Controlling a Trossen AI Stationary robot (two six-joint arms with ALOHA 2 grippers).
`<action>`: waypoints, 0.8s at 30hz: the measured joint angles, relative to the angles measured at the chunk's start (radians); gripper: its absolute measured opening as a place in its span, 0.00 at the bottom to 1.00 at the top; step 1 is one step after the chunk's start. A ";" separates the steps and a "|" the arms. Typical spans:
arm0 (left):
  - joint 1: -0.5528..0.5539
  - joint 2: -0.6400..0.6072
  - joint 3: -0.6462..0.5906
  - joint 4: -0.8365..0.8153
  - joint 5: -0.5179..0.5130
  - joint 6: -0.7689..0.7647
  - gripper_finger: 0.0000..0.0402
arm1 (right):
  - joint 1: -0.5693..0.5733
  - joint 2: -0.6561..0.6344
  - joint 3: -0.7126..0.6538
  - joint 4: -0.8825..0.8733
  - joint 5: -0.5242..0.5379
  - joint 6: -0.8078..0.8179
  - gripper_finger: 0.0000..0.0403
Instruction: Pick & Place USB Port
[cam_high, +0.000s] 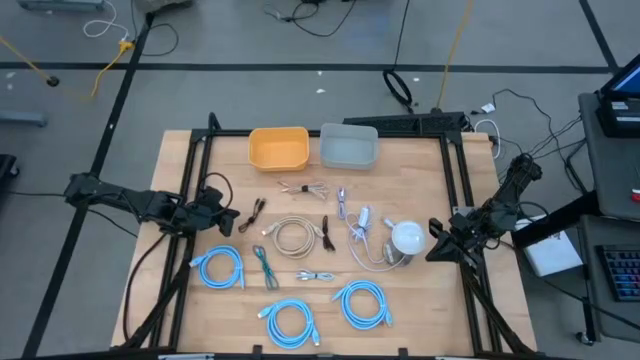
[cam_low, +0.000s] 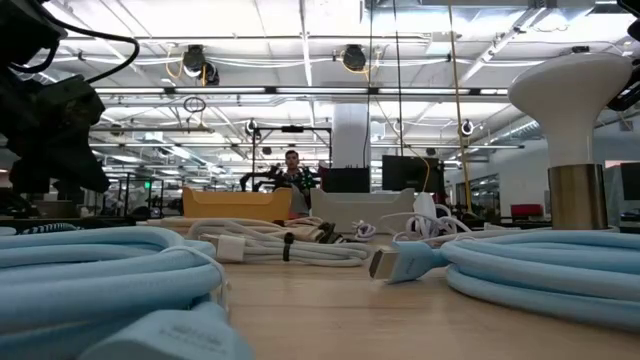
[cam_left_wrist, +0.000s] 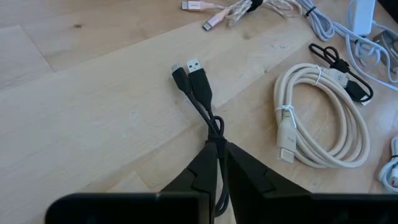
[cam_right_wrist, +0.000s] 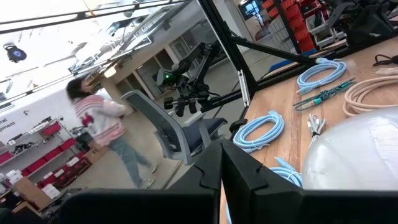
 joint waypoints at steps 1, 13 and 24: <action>0.000 0.000 0.000 0.000 0.000 0.000 0.08 | 0.000 0.000 0.000 0.000 0.000 0.000 0.00; 0.000 0.000 0.000 0.000 0.000 0.000 0.08 | -0.001 0.001 0.000 0.221 0.321 0.474 0.00; 0.000 0.000 0.000 0.000 0.000 0.000 0.08 | -0.080 0.083 0.022 1.118 0.542 -0.356 0.00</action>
